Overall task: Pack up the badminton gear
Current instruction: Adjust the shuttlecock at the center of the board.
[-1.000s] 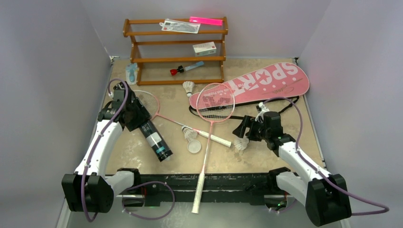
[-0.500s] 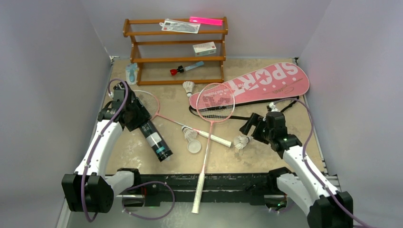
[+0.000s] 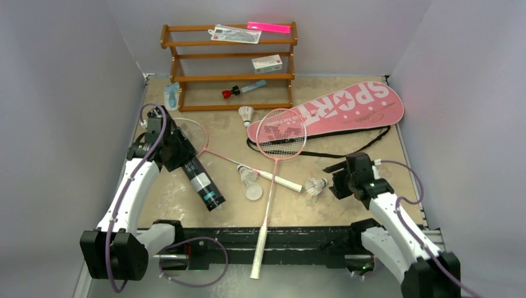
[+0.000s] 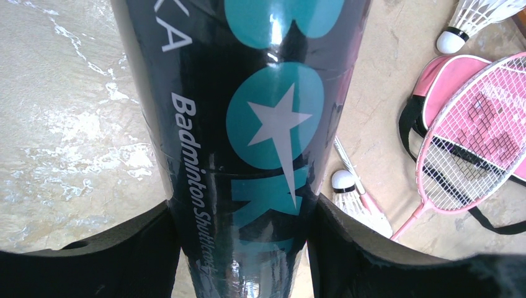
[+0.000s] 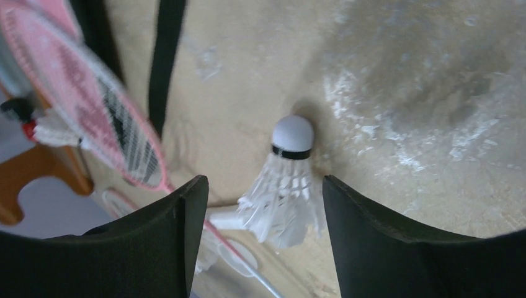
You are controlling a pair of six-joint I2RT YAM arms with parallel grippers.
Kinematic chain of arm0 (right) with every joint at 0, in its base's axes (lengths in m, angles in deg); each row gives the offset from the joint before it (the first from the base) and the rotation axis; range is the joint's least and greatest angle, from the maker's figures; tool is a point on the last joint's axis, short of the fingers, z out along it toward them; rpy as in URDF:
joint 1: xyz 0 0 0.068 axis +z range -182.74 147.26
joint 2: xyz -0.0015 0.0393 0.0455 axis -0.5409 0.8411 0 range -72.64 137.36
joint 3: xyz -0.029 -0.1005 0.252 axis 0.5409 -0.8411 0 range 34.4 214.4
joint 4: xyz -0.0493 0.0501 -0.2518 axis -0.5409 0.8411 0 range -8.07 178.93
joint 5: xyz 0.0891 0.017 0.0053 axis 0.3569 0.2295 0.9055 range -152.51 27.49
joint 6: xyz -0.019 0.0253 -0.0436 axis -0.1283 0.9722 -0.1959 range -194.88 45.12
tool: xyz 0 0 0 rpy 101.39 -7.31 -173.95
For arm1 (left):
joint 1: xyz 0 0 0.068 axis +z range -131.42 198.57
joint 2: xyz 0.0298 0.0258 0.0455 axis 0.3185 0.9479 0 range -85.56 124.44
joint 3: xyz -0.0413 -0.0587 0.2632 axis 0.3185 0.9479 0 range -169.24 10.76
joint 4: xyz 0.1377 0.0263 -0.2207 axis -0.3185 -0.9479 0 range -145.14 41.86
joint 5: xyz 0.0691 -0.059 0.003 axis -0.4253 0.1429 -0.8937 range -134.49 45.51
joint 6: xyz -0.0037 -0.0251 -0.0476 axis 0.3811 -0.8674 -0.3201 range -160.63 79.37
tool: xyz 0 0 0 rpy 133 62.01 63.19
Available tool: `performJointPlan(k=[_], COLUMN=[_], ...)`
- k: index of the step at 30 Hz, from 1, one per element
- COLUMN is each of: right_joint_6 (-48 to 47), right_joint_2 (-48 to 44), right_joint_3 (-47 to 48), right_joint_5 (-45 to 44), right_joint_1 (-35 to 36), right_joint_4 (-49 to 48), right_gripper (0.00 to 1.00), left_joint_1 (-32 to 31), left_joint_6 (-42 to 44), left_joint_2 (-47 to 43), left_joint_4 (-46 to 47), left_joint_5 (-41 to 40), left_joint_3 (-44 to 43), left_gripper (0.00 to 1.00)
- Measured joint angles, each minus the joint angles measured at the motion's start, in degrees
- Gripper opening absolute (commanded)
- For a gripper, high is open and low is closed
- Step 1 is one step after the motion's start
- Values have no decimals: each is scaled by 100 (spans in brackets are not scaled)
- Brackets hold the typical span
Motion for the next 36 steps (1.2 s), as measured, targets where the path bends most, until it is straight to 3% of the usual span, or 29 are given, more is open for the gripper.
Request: performJointPlan(k=[4, 13, 20, 25, 29, 36], right_joint_6=[374, 566, 431, 317, 162, -282], right_joint_2=[761, 1187, 1871, 2098, 2201, 2122], right_joint_3=[0, -9, -7, 7, 7, 92], right_joint_5=[-105, -286, -216, -125, -52, 96], right_joint_1=[2, 2, 2, 2, 2, 2], right_joint_4=[-31, -374, -815, -1067, -1294, -1423], right_gripper=[67, 53, 52, 43, 27, 28], left_joint_1=[0, 0, 0, 0, 0, 0], left_joint_6=[0, 0, 0, 0, 0, 0], left_joint_2=[-42, -68, -125, -127, -127, -127], left_joint_4=[-2, 0, 0, -2, -2, -2], left_joint_5=[0, 2, 2, 2, 2, 2], left_joint_3=[0, 0, 2, 2, 2, 2], left_gripper=[45, 45, 45, 45, 45, 45])
